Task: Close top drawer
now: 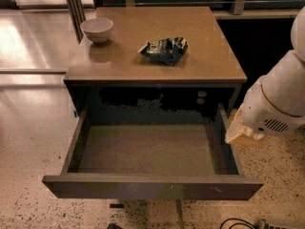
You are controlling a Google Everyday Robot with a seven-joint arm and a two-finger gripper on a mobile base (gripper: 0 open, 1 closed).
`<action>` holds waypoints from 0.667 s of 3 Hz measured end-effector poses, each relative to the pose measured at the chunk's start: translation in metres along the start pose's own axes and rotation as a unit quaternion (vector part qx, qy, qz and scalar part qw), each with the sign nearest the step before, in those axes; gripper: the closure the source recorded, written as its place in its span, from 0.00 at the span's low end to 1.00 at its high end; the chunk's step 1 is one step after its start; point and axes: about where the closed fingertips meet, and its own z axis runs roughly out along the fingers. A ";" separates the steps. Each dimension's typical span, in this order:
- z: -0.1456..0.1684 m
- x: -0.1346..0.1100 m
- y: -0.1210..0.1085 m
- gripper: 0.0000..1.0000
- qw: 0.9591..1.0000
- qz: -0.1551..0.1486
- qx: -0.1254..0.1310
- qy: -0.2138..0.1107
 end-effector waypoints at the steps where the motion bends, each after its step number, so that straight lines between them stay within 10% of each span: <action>1: -0.003 -0.002 0.000 1.00 1.000 0.008 -0.001 -0.017; 2: 0.018 0.000 0.019 1.00 0.996 0.050 -0.025 -0.075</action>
Offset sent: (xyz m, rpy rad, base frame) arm -0.0396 0.0295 -0.0534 0.4514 0.0735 -0.1794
